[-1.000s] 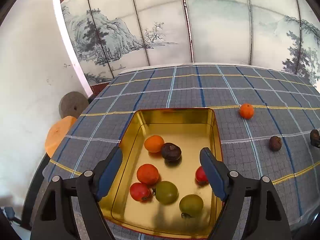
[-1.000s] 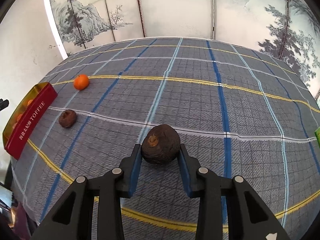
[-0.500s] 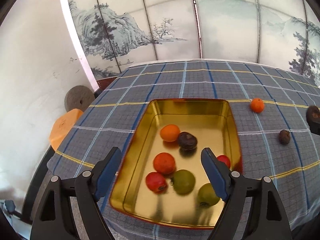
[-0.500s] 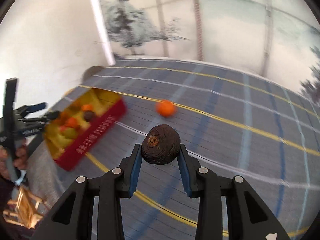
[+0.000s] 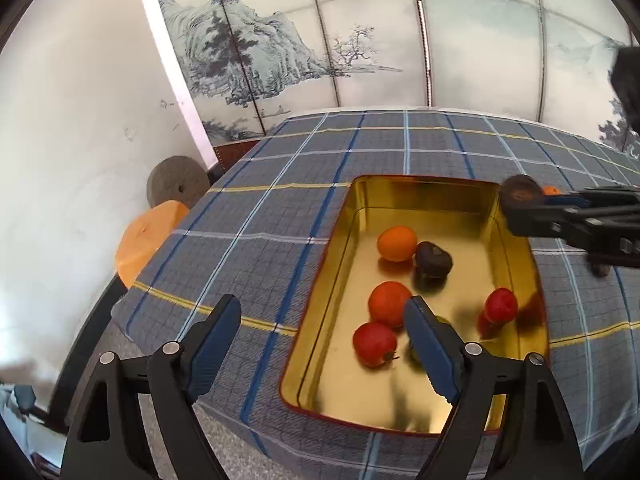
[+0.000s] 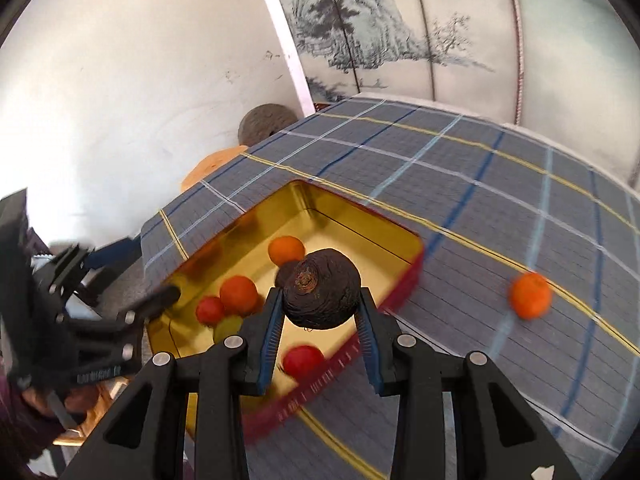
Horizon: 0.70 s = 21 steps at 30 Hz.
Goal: Organize fruits
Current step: 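Carry the brown kiwi over the tray and release it with the right gripper, then grasp the orange on the cloth with the left gripper while the right gripper grasps another kiwi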
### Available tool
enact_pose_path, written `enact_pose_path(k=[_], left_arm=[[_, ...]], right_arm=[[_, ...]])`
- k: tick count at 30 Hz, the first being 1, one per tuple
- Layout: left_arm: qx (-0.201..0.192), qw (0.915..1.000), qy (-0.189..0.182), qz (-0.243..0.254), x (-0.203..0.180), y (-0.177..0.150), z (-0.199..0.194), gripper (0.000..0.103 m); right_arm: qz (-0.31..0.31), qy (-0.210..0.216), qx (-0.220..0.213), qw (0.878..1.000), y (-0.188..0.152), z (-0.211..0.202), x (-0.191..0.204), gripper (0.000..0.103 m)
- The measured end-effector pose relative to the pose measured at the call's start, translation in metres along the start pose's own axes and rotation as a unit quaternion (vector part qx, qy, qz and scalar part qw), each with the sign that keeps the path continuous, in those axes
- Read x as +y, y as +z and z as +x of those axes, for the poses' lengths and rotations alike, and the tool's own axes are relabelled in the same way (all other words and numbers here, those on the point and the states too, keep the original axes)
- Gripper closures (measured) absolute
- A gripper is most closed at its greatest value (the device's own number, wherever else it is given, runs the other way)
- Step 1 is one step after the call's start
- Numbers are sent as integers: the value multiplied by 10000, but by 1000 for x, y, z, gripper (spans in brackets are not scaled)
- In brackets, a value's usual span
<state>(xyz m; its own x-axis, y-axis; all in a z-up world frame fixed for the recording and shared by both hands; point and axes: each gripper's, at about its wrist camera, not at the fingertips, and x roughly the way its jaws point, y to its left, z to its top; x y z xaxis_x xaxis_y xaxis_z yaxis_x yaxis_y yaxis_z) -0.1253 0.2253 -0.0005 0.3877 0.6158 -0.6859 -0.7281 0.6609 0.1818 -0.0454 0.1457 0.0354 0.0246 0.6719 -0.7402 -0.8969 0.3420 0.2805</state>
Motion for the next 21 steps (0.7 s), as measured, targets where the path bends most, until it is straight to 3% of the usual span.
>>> enact_pose_path(k=[5, 8, 10, 14, 18, 21], left_arm=[[129, 9999, 0, -81, 7, -6, 6, 19], [119, 9999, -25, -72, 9, -8, 4, 19], [91, 9999, -80, 0, 7, -9, 1, 19], [-65, 9991, -355, 223, -2, -7, -9, 19], [-169, 9970, -595, 474, -25, 3, -19, 18], [-252, 9950, -708, 655, -46, 12, -30, 18]], right_arm=[[196, 54, -84, 9998, 15, 20, 1, 67], [442, 158, -509, 9976, 12, 1, -10, 59], [506, -10, -697, 9963, 5, -17, -20, 59], [572, -599, -864, 9928, -39, -66, -53, 50], [327, -1425, -364, 9886, -95, -90, -86, 45], [578, -1410, -302, 9879, -114, -97, -104, 44]])
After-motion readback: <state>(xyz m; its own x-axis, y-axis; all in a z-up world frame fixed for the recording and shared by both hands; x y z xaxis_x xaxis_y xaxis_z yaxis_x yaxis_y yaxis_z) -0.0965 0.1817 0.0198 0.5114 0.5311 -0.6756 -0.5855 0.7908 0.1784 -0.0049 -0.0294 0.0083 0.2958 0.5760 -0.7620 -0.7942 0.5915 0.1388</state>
